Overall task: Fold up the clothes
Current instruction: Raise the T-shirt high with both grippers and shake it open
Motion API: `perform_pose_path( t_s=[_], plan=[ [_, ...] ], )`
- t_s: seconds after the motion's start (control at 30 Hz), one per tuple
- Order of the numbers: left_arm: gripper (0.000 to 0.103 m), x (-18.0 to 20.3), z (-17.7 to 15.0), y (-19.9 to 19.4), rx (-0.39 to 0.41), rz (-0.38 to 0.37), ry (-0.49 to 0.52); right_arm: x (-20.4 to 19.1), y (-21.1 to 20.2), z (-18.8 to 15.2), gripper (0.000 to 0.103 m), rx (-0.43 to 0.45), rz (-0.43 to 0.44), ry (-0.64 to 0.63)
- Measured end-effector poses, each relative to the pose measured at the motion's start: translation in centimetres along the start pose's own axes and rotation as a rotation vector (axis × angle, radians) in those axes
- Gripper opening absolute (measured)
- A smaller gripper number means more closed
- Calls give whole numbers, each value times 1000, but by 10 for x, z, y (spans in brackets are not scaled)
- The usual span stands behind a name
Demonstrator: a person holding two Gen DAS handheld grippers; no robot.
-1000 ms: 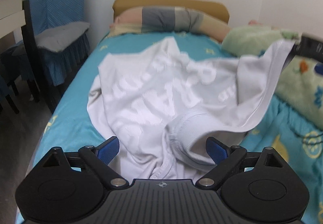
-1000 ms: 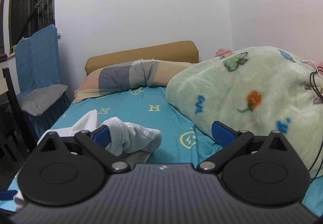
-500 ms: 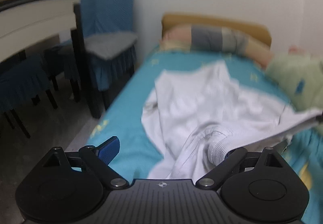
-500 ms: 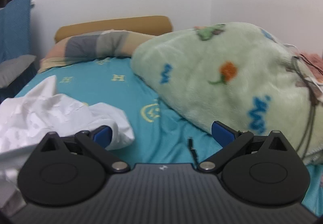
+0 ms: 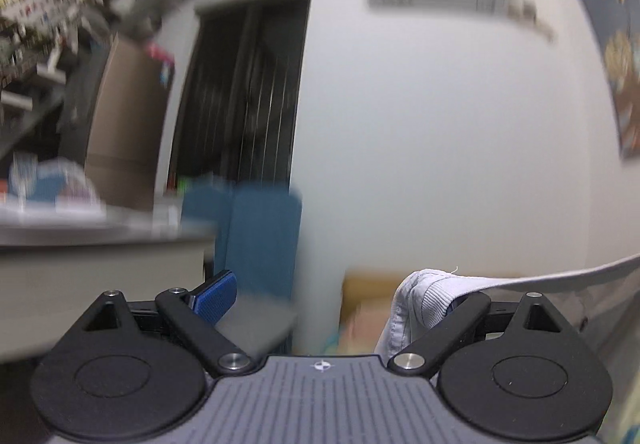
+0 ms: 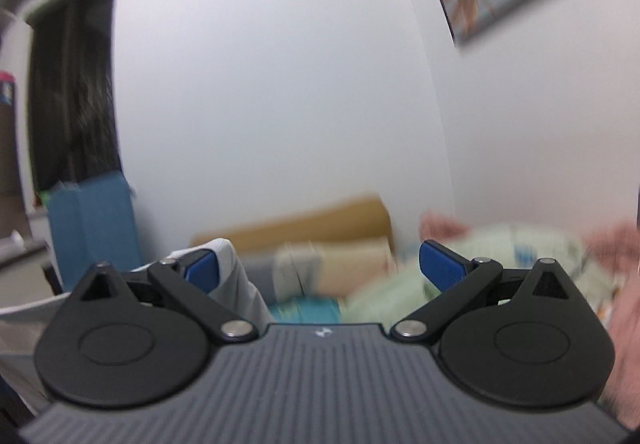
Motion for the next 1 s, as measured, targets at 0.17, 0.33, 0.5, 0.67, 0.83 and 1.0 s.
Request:
perform_pose_path(
  t_s=[0.17,0.33,0.5,0.67,0.83,1.0],
  plan=[
    [96,-2,123,-49,174,-38,-63,-9,-65,95,103,155,46,-4],
    [98,4,218,-101,273,-81,-96,-17,-131,187,103,310,84,-13],
    [100,16,258,-125,257,-125,-143,-17,-165,233,103,407,64,-75],
    [103,26,217,-88,183,-130,-115,-16,-128,208,103,334,36,-144],
    [103,26,114,-14,74,-154,-98,-12,-60,132,103,192,30,-157],
    [103,20,4,88,-110,-138,-109,-27,34,41,103,49,13,-194]
  ],
)
Point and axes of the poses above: each gripper's, at about its wrist camera, not at the fingertips, and y roughly the way its jaws point, x to its right, z to its top, the point moved 5 cm from there along y, roughly the way its jaws point, and after that the axes turned 4 degrees about x, right-handed, at the moved point
